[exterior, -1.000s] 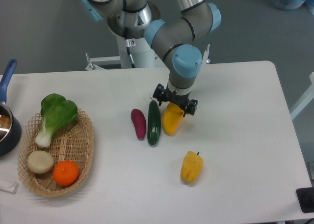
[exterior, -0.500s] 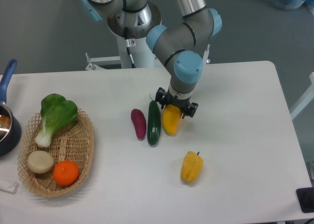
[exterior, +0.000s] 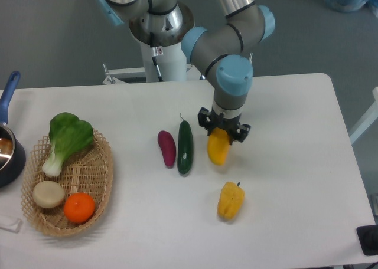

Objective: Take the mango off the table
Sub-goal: 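Lift the grasped mango up and carry it away from the cucumber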

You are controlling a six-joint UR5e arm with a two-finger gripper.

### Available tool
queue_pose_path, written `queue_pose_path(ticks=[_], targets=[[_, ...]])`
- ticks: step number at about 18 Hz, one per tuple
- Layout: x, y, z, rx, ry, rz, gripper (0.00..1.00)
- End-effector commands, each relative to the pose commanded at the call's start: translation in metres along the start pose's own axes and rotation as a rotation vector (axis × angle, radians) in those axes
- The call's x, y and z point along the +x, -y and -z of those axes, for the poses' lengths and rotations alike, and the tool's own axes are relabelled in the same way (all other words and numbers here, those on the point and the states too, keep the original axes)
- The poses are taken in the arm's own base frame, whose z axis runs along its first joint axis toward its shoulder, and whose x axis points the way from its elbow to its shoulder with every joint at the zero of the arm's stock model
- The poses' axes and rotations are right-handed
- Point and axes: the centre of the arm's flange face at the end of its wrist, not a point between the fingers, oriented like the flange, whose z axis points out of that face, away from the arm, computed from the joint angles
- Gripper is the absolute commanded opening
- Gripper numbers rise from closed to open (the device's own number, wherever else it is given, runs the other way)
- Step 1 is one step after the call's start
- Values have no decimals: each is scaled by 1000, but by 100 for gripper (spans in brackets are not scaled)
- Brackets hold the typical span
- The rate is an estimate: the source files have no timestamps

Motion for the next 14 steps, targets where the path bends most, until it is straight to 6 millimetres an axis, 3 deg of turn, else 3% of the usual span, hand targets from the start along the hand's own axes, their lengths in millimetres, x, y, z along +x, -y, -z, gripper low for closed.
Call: queue_pose_path(ticks=[5, 10, 14], targets=[[-61, -12, 42, 50, 91, 41, 5], [-103, -12, 47, 41, 73, 27, 5], [-119, -2, 51, 30, 71, -69, 5]])
